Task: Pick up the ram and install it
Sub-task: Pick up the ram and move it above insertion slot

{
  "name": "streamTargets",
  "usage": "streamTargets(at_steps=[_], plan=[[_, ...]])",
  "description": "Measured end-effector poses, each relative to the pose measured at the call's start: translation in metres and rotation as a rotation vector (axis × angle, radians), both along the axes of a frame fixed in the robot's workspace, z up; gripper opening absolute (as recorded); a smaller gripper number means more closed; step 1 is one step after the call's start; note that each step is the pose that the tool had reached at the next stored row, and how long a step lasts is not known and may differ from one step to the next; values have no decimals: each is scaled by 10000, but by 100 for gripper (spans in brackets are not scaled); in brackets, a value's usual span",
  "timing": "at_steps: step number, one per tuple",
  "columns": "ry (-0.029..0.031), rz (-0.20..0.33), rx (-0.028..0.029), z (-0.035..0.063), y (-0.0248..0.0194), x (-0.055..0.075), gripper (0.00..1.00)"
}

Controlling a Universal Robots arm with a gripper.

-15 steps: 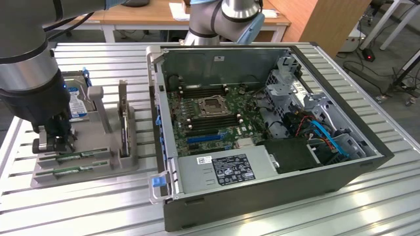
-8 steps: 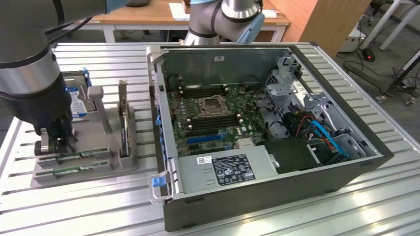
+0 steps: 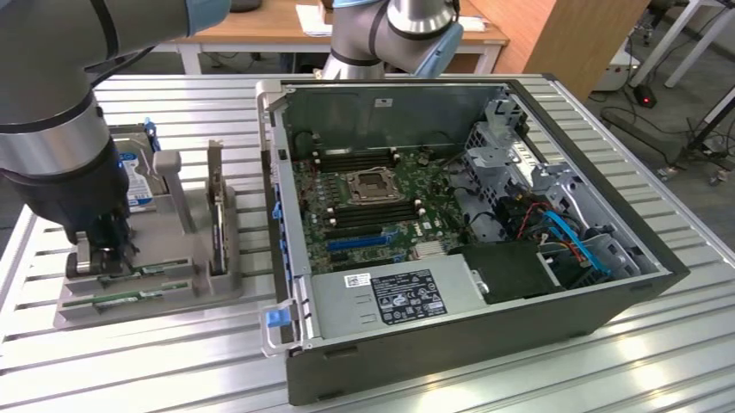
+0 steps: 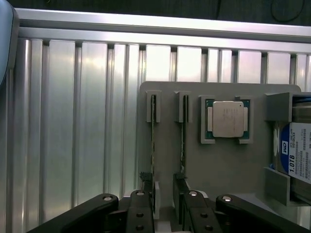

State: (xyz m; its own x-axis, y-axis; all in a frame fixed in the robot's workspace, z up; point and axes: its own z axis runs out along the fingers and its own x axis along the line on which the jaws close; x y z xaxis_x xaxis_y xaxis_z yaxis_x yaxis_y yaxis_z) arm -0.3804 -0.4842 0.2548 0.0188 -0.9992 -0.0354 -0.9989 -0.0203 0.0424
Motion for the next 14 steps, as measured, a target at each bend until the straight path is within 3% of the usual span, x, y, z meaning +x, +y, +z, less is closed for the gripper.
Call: streamTargets(at_steps=[14], plan=[[-1,0,1,-19,-33,0,30]])
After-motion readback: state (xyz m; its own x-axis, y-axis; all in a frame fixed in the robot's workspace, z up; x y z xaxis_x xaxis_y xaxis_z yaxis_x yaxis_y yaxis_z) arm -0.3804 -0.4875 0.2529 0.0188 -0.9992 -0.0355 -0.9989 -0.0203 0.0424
